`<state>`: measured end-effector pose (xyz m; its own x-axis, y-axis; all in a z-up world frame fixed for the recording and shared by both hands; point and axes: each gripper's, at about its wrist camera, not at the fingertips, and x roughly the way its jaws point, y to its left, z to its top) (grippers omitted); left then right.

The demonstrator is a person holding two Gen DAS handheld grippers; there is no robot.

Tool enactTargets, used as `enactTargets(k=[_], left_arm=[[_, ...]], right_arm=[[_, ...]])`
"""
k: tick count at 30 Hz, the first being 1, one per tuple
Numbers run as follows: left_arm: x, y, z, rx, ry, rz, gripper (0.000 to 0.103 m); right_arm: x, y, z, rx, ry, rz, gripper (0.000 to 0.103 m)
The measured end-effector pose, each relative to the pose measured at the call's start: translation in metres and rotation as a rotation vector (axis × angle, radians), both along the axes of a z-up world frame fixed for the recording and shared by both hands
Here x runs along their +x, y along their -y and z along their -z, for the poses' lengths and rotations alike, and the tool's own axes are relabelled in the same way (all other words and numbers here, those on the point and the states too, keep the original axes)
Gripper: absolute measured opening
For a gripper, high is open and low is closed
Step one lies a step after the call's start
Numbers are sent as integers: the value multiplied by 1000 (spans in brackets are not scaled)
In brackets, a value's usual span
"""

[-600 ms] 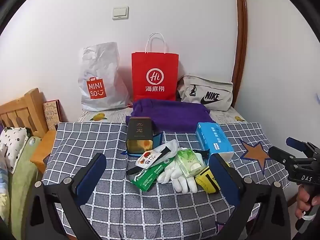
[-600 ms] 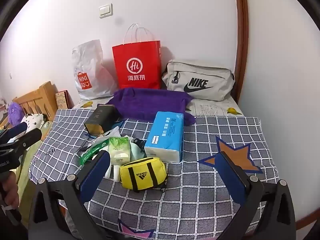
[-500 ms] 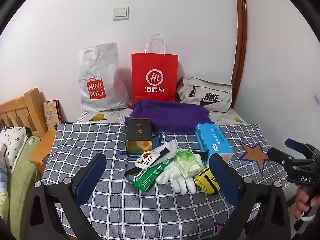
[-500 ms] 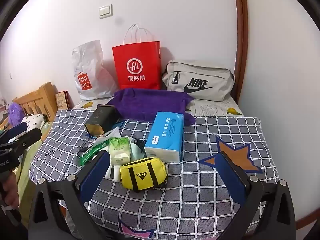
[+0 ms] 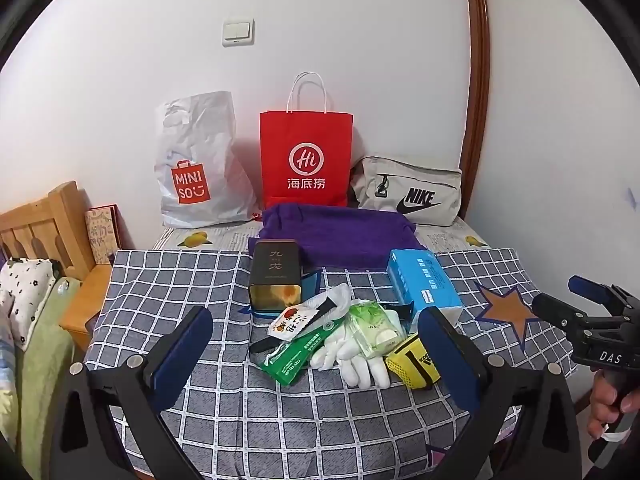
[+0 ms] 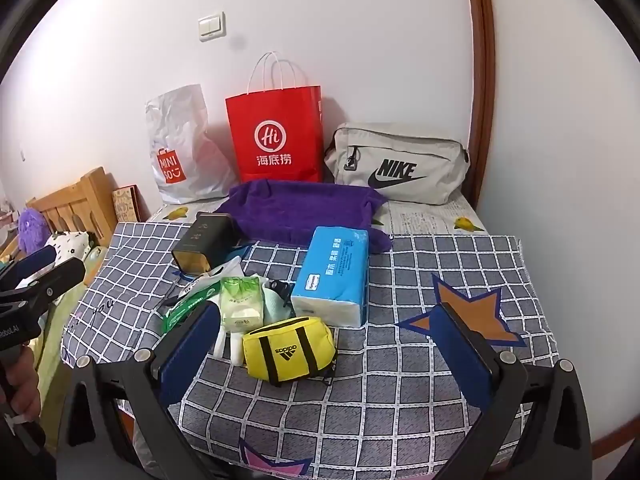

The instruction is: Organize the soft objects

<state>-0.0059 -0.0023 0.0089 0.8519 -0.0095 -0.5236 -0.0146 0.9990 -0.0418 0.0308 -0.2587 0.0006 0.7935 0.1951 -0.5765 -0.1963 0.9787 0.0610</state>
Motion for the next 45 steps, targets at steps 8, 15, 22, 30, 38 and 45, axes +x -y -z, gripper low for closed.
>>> enactTargets(k=[8, 15, 22, 30, 38, 45], left_arm=[[-1, 1, -1, 1, 1, 1, 103], [-1, 1, -1, 1, 2, 0, 103], [-2, 2, 0, 3, 3, 0, 103], [-3, 2, -1, 3, 3, 2, 103], [-3, 1, -1, 5, 4, 2, 103], [-3, 2, -1, 5, 5, 4, 103]], right_arm=[[0, 1, -1, 1, -1, 0, 103], [0, -1, -2, -2, 2, -2, 103], [-1, -2, -2, -2, 5, -4, 103], [-2, -2, -2, -1, 4, -4, 103], [0, -2, 0, -2, 1, -3, 103], [-1, -2, 0, -4, 2, -3, 103]])
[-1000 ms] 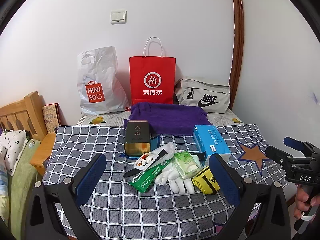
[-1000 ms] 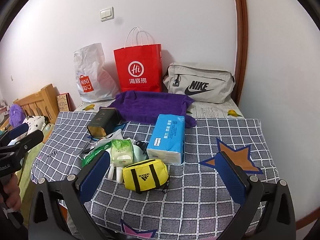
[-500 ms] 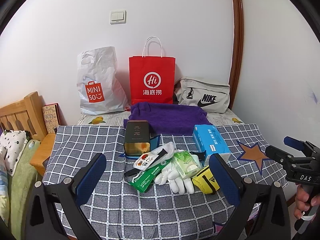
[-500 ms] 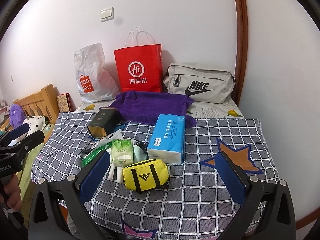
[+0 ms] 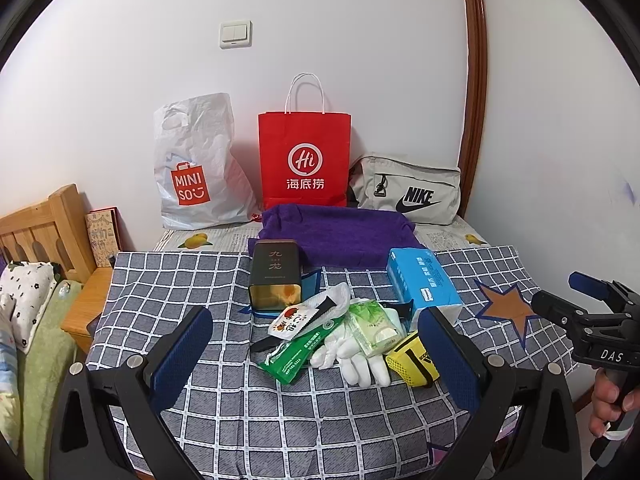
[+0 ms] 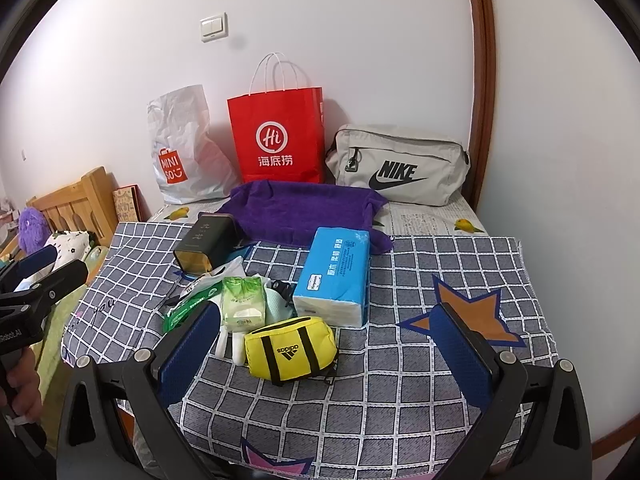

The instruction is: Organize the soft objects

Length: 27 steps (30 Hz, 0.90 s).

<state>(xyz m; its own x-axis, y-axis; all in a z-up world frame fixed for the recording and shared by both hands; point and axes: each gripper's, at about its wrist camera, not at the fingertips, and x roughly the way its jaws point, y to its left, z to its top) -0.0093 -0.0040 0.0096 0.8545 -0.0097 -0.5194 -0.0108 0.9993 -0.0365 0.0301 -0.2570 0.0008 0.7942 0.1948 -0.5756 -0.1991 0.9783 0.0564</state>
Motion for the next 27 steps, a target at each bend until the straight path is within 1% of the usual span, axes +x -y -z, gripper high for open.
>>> enactTargets(k=[18, 23, 27], left_arm=[[-1, -1, 0, 6, -3, 11, 103], [3, 1, 5, 6, -9, 18, 103], [11, 0, 13, -5, -33, 32, 103]], right_arm=[[-1, 1, -1, 9, 6, 1, 103], [-1, 1, 0, 10, 7, -5, 103], [4, 0, 5, 7, -4, -11, 103]])
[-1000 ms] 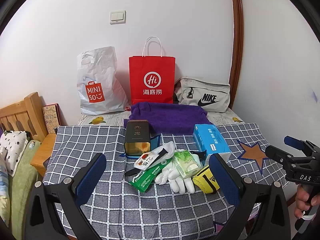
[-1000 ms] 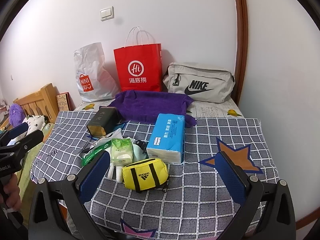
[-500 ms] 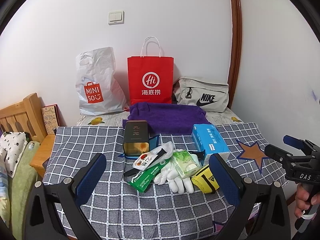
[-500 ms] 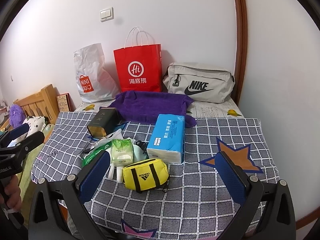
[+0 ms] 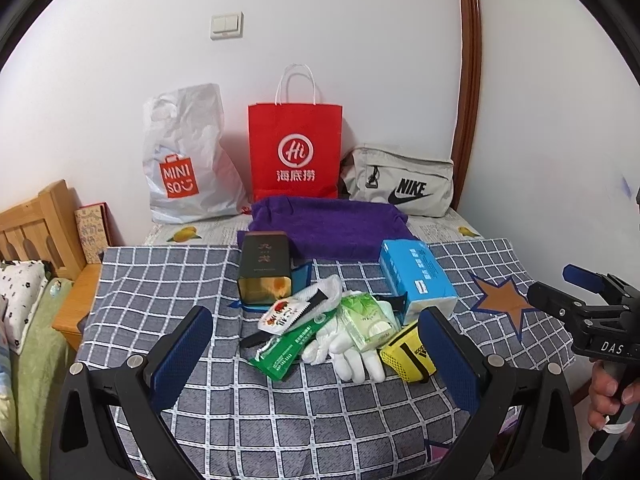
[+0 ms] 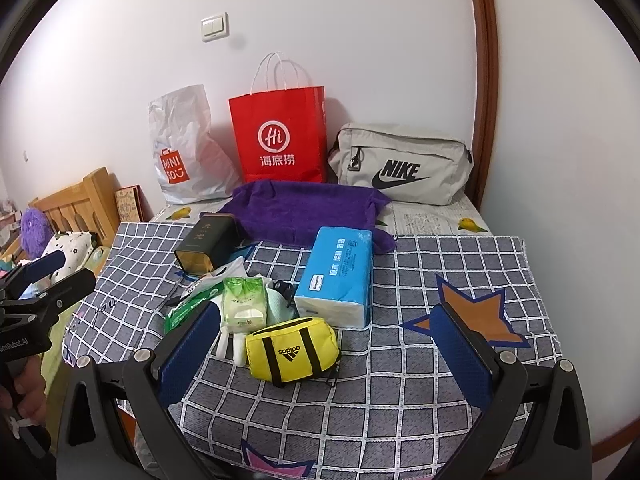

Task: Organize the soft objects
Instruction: 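Move the right tool to the yellow adidas bag and grasp it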

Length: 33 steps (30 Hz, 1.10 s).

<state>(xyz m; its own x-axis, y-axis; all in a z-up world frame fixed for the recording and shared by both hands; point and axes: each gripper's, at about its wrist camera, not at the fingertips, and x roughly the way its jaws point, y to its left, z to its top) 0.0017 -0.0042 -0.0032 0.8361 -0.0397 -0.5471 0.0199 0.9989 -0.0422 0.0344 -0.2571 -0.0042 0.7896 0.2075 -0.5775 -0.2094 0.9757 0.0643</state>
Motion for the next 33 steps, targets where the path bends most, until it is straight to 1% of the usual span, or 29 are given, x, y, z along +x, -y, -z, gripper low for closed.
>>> enactTargets(k=[5, 8, 16, 22, 25, 29, 31, 33], left_arm=[[15, -5, 17, 13, -44, -26, 103], [26, -13, 30, 1, -77, -48, 103], [55, -27, 69, -23, -171, -74, 103], [70, -42, 92, -29, -225, -88, 103], [76, -55, 102, -66, -247, -107, 103], [81, -70, 114, -90, -277, -131, 103], [85, -74, 120, -99, -288, -126, 103], [88, -77, 126, -104, -300, -126, 103]], right_arm=[[13, 1, 19, -9, -46, -4, 103], [23, 1, 39, -1, -81, -22, 103], [43, -26, 91, -38, -145, -129, 103], [50, -61, 120, -128, -158, -235, 103], [53, -76, 131, -201, -148, -264, 103], [62, -90, 146, -285, -144, -266, 103], [66, -93, 157, -327, -153, -269, 102], [69, -94, 164, -362, -143, -256, 100]])
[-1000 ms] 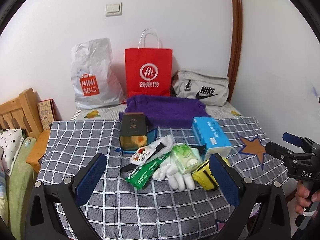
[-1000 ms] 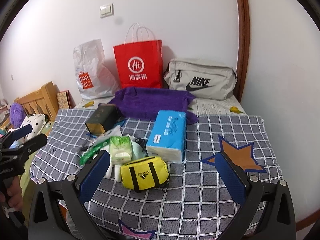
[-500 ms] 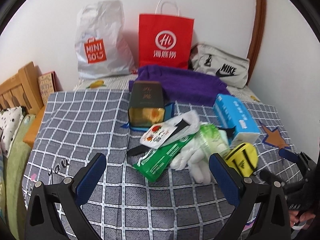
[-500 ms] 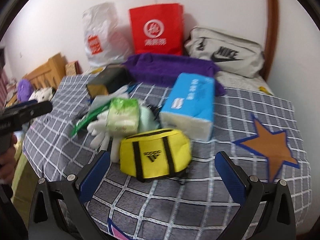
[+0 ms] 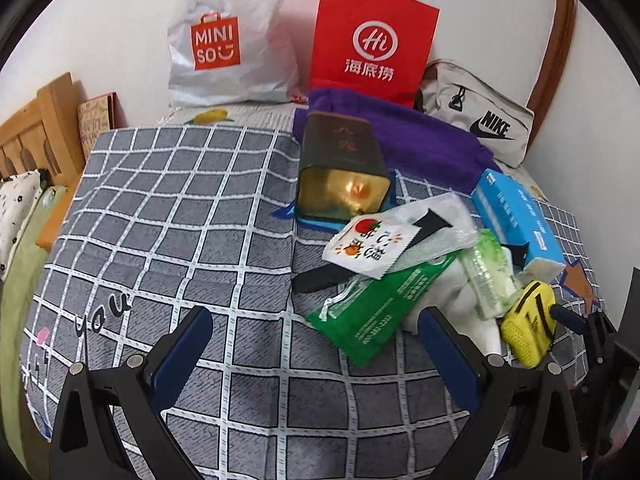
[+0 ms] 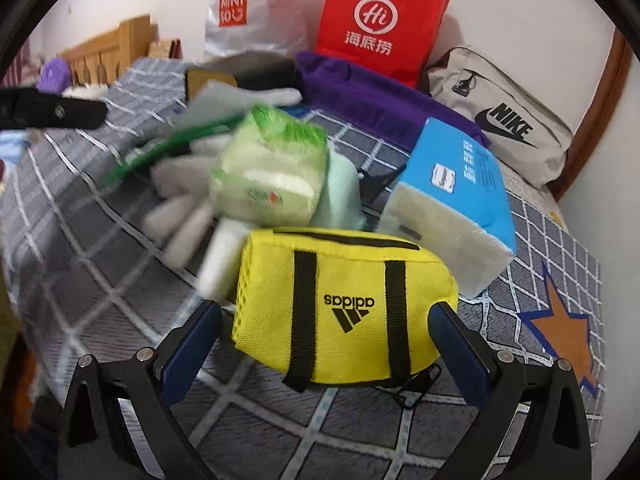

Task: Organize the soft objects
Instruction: 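Move the right tool to the yellow adidas bag and grasp it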

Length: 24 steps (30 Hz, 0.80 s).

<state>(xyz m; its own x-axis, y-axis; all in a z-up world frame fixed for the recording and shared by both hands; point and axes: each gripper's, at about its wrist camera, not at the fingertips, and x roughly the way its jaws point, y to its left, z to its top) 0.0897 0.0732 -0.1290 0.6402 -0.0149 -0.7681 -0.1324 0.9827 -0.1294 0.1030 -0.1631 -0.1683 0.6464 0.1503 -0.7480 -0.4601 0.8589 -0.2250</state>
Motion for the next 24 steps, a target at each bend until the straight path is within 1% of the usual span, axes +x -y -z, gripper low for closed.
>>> enactTargets(k=[1, 2, 3, 6, 8, 9, 11, 13, 15, 18, 21, 24], left_arm=[[2, -2, 3, -4, -6, -3, 103], [3, -2, 5, -8, -10, -2, 103], [4, -3, 8, -14, -14, -1, 103], [8, -6, 13, -28, -23, 5, 103], [9, -6, 15, -36, -24, 17, 103], [9, -5, 16, -42, -19, 29, 103], [11, -2, 15, -55, -8, 54, 103], [15, 1, 13, -65, 4, 80, 103], [23, 3, 12, -70, 8, 95, 103], [35, 3, 9, -87, 15, 111, 103], [48, -2, 7, -112, 28, 126, 103], [64, -2, 13, -122, 11, 153, 102]], right_arm=[[0, 1, 0, 3, 14, -4, 100], [-1, 3, -1, 15, 21, -6, 94], [1, 5, -2, 25, 19, -6, 83], [6, 11, -6, 50, 10, 0, 74], [7, 14, -9, 71, 1, -1, 71], [6, 14, -11, 75, 2, -2, 62], [4, 14, -17, 106, -13, -30, 36], [2, 14, -22, 115, -7, -34, 35], [1, 14, -25, 111, 1, -41, 31], [3, 17, -28, 129, -17, -38, 29], [4, 24, -36, 145, -16, -30, 28], [5, 31, -43, 155, -11, -14, 27]])
